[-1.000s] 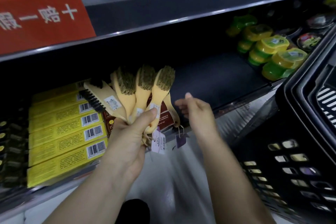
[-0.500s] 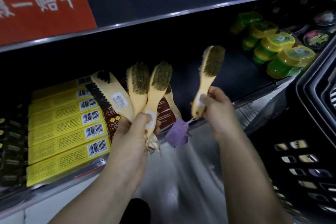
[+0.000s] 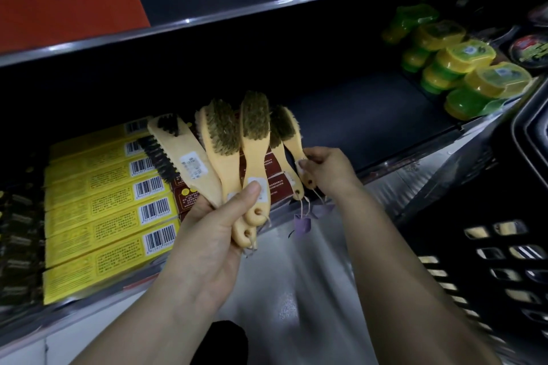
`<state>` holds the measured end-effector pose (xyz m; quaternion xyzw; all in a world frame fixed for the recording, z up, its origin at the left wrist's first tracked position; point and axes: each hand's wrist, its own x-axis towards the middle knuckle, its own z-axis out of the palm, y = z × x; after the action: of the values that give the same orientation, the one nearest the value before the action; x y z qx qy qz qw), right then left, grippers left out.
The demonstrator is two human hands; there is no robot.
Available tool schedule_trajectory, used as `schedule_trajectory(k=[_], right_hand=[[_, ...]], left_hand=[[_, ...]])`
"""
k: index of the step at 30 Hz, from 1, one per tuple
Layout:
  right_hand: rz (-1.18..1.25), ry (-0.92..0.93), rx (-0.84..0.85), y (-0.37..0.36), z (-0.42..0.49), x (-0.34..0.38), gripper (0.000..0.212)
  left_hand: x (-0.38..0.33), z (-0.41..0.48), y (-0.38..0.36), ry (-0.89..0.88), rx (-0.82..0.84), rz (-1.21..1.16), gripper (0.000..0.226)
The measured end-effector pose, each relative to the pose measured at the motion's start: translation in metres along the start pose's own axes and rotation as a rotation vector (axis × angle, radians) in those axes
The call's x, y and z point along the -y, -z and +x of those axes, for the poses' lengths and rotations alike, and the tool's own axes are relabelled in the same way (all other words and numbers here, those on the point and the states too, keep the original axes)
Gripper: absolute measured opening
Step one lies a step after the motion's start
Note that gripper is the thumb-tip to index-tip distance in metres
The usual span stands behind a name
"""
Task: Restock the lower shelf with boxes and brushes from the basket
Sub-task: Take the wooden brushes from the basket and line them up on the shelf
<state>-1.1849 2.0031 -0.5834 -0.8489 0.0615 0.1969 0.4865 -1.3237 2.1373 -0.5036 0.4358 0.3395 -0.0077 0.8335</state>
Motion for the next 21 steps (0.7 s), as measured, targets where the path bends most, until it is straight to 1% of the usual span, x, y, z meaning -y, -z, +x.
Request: schedule_trajectory(k=[3, 5, 6, 7, 8, 9, 10, 11, 12, 13, 15, 16, 18, 21], right_hand=[[-0.186, 0.011, -0.053, 0.0, -0.001, 0.002, 0.027], [-0.29, 0.059, -0.142, 0.001, -0.005, 0.007, 0.025], [-0.294, 0.105, -0.201, 0.001, -0.012, 0.012, 0.024], [-0.234, 0.151, -0.227, 0.001, -0.02, 0.017, 0.021], [-0.099, 0.183, -0.194, 0.001, -0.03, 0.023, 0.02], [0.078, 0.187, -0.091, 0.0, -0.044, 0.031, 0.024], [0.239, 0.167, 0.047, -0.002, -0.058, 0.038, 0.028], [0.329, 0.151, 0.166, -0.005, -0.071, 0.043, 0.029], [0.337, 0.152, 0.235, -0.007, -0.081, 0.045, 0.026], [0.318, 0.161, 0.252, -0.009, -0.087, 0.047, 0.021], [0.336, 0.163, 0.235, -0.006, -0.088, 0.047, 0.01], [0.374, 0.149, 0.214, -0.001, -0.084, 0.047, 0.009], [0.435, 0.096, 0.109, 0.013, -0.071, 0.047, 0.016], [0.459, -0.016, -0.108, 0.033, -0.04, 0.043, 0.025]], left_hand=[[0.0, 0.0, -0.002, 0.004, -0.018, 0.008, 0.028], [-0.001, -0.001, -0.005, 0.004, -0.013, 0.022, 0.025], [0.0, -0.001, -0.006, 0.003, -0.018, 0.029, 0.025], [0.0, 0.0, -0.007, 0.003, -0.026, 0.032, 0.024], [0.001, 0.001, -0.008, -0.001, -0.033, 0.036, 0.023], [0.002, 0.002, -0.009, -0.008, -0.033, 0.05, 0.024], [0.003, 0.003, -0.011, -0.019, -0.027, 0.073, 0.026], [0.004, 0.004, -0.012, -0.032, -0.021, 0.088, 0.028], [0.005, 0.005, -0.014, -0.046, -0.012, 0.088, 0.028], [0.006, 0.006, -0.016, -0.061, -0.003, 0.077, 0.026], [0.008, 0.007, -0.019, -0.072, -0.011, 0.063, 0.025], [0.009, 0.008, -0.019, -0.067, -0.031, 0.056, 0.024], [0.008, 0.011, -0.018, -0.037, -0.07, 0.008, 0.024], [0.006, 0.015, -0.013, 0.007, -0.105, -0.008, 0.014]])
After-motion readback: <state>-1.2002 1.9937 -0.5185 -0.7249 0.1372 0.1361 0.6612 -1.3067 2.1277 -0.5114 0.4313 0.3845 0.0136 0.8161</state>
